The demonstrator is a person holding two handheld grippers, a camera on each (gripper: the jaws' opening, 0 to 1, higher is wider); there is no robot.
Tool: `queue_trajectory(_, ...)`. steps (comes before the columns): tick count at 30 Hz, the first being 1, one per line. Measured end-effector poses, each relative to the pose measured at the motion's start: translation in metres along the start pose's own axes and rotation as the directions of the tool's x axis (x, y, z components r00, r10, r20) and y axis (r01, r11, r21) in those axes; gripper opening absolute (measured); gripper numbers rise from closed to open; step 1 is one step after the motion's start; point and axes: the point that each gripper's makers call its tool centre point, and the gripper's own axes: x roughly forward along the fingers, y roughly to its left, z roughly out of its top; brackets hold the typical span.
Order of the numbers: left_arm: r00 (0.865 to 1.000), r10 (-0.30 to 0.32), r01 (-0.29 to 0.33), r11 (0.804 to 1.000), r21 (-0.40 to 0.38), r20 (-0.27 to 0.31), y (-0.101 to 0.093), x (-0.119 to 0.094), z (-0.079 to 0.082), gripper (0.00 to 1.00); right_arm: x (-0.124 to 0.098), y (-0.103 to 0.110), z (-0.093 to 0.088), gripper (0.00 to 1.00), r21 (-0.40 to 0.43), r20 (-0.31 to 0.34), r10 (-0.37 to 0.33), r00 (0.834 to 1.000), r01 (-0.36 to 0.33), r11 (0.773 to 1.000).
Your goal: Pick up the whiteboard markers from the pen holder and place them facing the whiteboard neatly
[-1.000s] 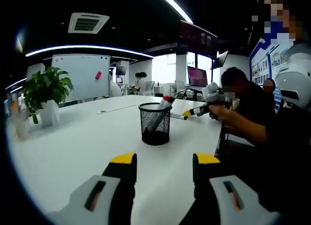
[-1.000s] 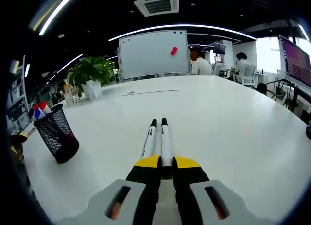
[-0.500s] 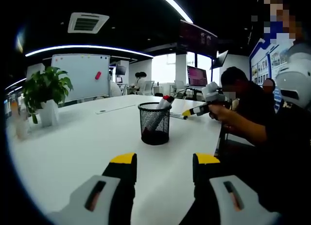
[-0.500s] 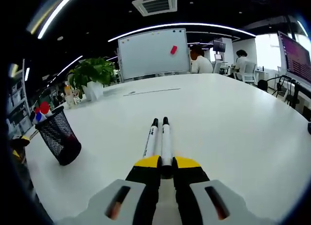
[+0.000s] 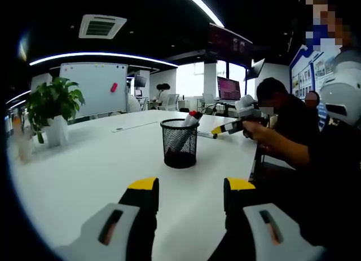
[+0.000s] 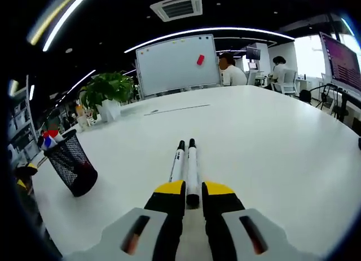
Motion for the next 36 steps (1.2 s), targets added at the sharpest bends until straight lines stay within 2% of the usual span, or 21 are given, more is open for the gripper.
queue_trajectory(11,1.0,0.0,0.0,1.0,0.003,0.0,0.0,0.0,0.0,0.47,-0.006,0.002,0.006,0.21,-0.015,0.036,0.008,0.999,-0.007,1.0)
queue_trajectory(20,1.0,0.002,-0.002,1.0,0.0,-0.001,0.001,0.0,0.0,0.47,-0.013,0.004,0.025,0.38,-0.087,0.118,0.032,0.992,-0.022,0.996)
queue_trajectory(29,1.0,0.015,-0.015,1.0,-0.014,0.01,0.003,-0.001,0.004,0.47,-0.013,-0.006,0.039,0.4,-0.096,0.158,0.042,0.987,-0.027,0.995)
queue_trajectory(36,1.0,0.018,-0.018,1.0,-0.019,0.018,0.003,-0.004,0.006,0.48,-0.02,-0.006,0.051,0.42,-0.162,0.203,0.073,0.976,-0.04,0.986)
